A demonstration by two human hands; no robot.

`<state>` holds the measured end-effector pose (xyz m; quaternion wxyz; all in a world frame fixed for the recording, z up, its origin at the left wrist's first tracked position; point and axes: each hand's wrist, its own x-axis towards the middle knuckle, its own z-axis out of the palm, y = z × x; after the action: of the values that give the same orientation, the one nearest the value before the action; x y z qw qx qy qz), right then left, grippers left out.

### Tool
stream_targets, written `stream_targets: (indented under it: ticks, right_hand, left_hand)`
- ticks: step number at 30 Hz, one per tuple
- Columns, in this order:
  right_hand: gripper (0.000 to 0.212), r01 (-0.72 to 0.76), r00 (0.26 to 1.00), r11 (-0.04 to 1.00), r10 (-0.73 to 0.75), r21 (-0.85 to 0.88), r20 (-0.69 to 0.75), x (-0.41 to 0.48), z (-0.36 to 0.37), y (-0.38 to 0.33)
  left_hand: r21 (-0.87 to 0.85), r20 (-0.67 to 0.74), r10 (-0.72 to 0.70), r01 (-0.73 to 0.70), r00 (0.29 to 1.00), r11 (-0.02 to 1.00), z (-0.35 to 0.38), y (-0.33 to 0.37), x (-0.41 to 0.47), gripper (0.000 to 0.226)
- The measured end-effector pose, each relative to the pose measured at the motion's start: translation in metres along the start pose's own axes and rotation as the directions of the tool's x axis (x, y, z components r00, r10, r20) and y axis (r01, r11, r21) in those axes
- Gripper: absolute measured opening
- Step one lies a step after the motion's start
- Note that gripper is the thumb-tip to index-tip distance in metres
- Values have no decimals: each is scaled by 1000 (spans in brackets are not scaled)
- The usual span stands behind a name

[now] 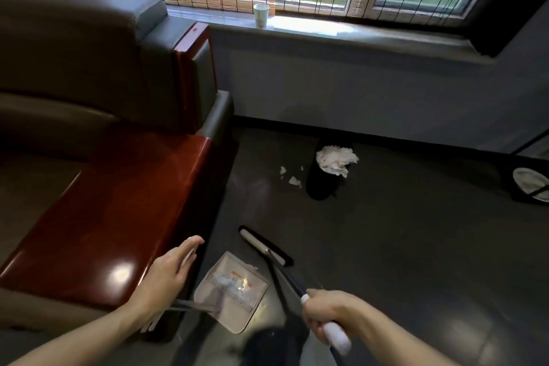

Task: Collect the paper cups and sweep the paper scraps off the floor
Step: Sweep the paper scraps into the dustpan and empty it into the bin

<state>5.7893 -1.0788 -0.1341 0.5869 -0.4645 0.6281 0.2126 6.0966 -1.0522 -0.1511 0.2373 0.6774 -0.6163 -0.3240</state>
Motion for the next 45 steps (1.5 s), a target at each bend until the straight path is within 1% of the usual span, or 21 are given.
stream_targets:
  ticks: [2, 5, 7, 8, 10, 13, 17, 19, 23, 28, 31, 32, 35, 38, 41, 42, 45]
  right_hand:
    - [61, -2, 999, 989, -6, 147, 54, -8, 9, -4]
    - [62, -90, 986, 915, 26, 394, 164, -25, -1, -10]
    - [56, -102, 980, 884, 10, 456, 200, -41, -4, -10]
    - [56, -87, 983, 885, 2, 457, 182, -50, -2, -9]
    - [61, -16, 996, 902, -22, 432, 83, -61, 8, -3]
    - [72, 61, 998, 914, -51, 401, -37, -69, 15, 0]
    - [77, 148, 981, 941, -101, 305, -166, -55, -8, -7]
    - [78, 182, 970, 938, -123, 294, -208, -42, -29, -13]
    - [78, 216, 952, 908, -115, 358, -282, 0, -88, -34]
    - [77, 216, 945, 875, -76, 432, -318, 56, -181, -77]
    - [74, 201, 939, 900, -64, 387, -337, 87, -236, -99]
    - [70, 193, 938, 913, -64, 358, -341, 98, -253, -105]
    - [47, 175, 937, 956, -89, 235, -337, 128, -295, -121]
    - [35, 138, 932, 980, -80, 143, -353, 156, -326, -131]
    - [22, 74, 945, 994, -45, 79, -323, 177, -346, -133]
    - [21, 58, 949, 997, -38, 55, -312, 179, -348, -133]
    - [34, 41, 961, 995, -64, -90, -269, 173, -330, -134]
  left_hand:
    - [0, -2, 6, -6, 1000, 1000, -1, 2, -2, 36]
    - [-31, 0, 2, -2, 1000, 1000, -3, 2, -5, 36]
    - [-59, 12, -1, 1, 1000, 998, -7, 2, -9, 36]
    - [-77, 15, 2, 0, 1000, 997, -8, 2, -10, 37]
    - [-108, 10, 2, -1, 1000, 994, -11, 5, -11, 38]
    - [-104, 1, 12, -12, 1000, 994, -16, 10, -6, 37]
    - [-123, -34, 12, -16, 999, 992, -23, 26, 12, 36]
    - [-147, -46, 11, -18, 999, 989, -23, 34, 26, 36]
    - [-158, -75, 22, -34, 997, 987, -21, 51, 68, 36]
    - [-119, -75, 21, -29, 997, 992, -11, 60, 130, 40]
    - [-98, -76, 7, -15, 997, 995, -5, 58, 172, 41]
    - [-99, -75, 1, -9, 997, 995, -3, 57, 186, 42]
    - [-108, -60, -24, 17, 998, 994, 3, 55, 225, 42]
    - [-117, -34, -38, 33, 999, 993, 11, 49, 255, 39]
    - [-92, -33, -41, 38, 999, 995, 15, 49, 283, 36]
    - [-75, -36, -36, 34, 999, 997, 15, 50, 291, 35]
    - [-61, -48, -20, 17, 999, 998, 14, 51, 303, 36]
